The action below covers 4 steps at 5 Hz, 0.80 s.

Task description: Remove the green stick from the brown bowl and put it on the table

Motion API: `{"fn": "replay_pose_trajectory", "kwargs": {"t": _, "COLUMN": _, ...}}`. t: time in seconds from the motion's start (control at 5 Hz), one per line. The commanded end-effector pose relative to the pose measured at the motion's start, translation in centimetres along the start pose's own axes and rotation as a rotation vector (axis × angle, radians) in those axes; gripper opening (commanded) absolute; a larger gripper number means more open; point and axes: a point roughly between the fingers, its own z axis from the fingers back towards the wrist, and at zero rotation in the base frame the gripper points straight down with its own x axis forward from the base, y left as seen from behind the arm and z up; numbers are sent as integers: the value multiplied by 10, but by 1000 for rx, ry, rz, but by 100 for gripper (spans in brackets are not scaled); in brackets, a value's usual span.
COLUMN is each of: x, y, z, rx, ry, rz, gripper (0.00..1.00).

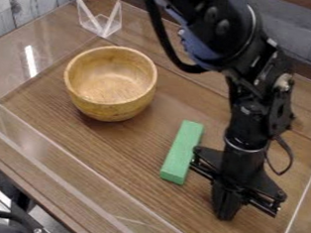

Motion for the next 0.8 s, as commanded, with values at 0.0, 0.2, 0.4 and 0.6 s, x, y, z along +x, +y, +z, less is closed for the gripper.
{"fn": "replay_pose_trajectory", "kwargs": {"t": 0.0, "x": 9, "y": -8, "z": 8, "rx": 5, "ry": -32, "rz": -34, "gripper": 0}}
{"fn": "replay_pose_trajectory", "kwargs": {"t": 0.2, "x": 10, "y": -9, "z": 8, "rx": 11, "ry": -32, "rz": -54, "gripper": 0}}
{"fn": "replay_pose_trajectory", "kwargs": {"t": 0.4, "x": 12, "y": -12, "z": 8, "rx": 16, "ry": -31, "rz": -85, "gripper": 0}}
{"fn": "replay_pose_trajectory", "kwargs": {"t": 0.6, "x": 14, "y": -12, "z": 8, "rx": 17, "ry": -30, "rz": -113, "gripper": 0}}
